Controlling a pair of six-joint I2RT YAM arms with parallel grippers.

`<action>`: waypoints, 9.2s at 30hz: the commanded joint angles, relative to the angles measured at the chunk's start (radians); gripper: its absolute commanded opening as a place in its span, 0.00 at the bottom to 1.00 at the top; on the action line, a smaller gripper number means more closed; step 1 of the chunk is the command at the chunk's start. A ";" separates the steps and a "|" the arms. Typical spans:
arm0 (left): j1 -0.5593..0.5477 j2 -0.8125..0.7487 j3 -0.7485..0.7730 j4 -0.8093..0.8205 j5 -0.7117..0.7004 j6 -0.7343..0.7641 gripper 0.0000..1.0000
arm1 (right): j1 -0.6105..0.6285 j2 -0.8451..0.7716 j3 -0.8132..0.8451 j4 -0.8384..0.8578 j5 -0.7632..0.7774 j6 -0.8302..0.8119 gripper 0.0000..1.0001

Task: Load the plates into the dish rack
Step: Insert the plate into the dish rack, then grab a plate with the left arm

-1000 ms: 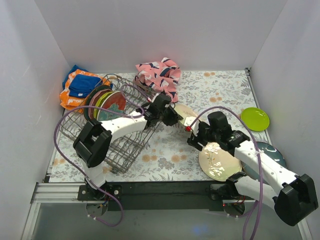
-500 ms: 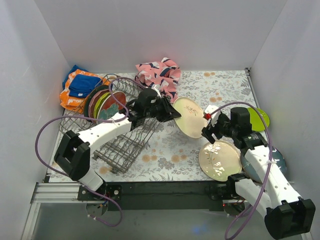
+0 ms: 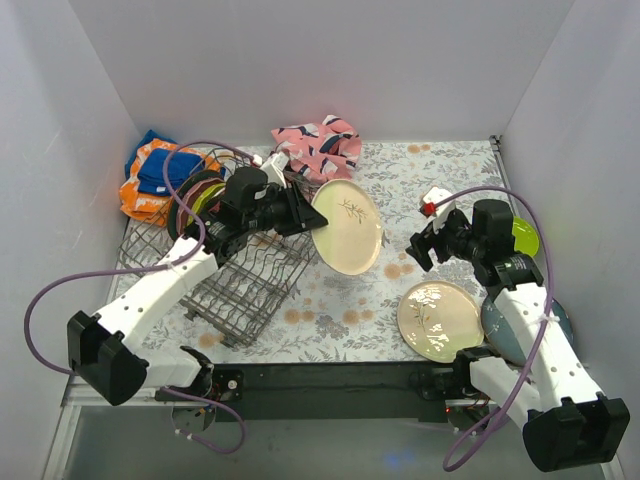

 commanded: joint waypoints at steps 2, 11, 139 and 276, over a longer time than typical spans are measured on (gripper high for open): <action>0.031 -0.112 0.088 -0.071 -0.028 0.142 0.00 | -0.011 0.010 0.053 0.034 -0.049 0.048 0.86; 0.054 -0.193 0.176 -0.240 -0.117 0.309 0.00 | -0.016 0.031 0.010 0.031 -0.083 0.061 0.87; 0.450 -0.106 -0.047 -0.079 -0.315 1.031 0.49 | -0.018 0.234 0.000 0.031 -0.130 0.033 0.87; -0.156 -0.003 -0.198 0.053 -0.243 -0.135 0.78 | -0.073 0.437 0.158 -0.252 -0.162 -0.442 0.65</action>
